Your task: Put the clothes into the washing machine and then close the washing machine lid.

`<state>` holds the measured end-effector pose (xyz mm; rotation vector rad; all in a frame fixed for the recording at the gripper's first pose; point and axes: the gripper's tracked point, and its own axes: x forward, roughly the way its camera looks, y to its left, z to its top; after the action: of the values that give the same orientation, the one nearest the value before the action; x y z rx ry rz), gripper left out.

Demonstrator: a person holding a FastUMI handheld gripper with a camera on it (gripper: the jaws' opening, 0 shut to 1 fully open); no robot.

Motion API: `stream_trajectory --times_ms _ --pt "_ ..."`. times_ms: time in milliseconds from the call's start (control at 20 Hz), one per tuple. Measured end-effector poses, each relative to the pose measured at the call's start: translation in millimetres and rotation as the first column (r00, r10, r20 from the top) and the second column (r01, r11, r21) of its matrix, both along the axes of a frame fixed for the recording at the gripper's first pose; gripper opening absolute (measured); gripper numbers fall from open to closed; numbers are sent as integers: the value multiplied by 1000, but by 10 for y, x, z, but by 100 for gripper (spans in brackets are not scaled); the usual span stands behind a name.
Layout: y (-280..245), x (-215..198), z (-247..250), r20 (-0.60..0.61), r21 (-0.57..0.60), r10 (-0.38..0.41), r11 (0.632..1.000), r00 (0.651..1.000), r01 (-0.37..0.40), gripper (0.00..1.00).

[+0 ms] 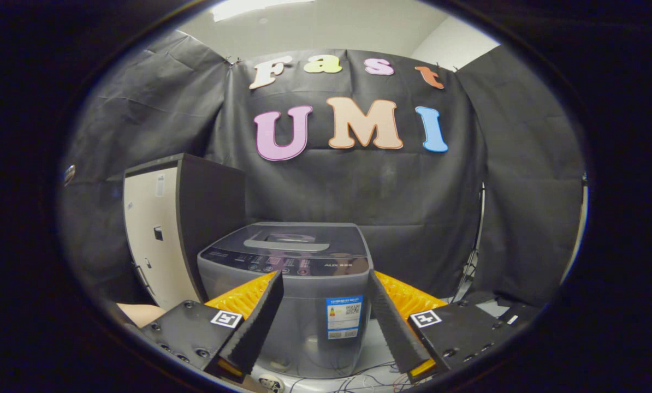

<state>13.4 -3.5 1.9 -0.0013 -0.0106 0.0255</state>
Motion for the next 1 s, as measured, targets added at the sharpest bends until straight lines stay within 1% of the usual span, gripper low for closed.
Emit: stream_trajectory --times_ms 1000 --pt "66 7 -22 -6 1 -1 1000 1000 1 96"
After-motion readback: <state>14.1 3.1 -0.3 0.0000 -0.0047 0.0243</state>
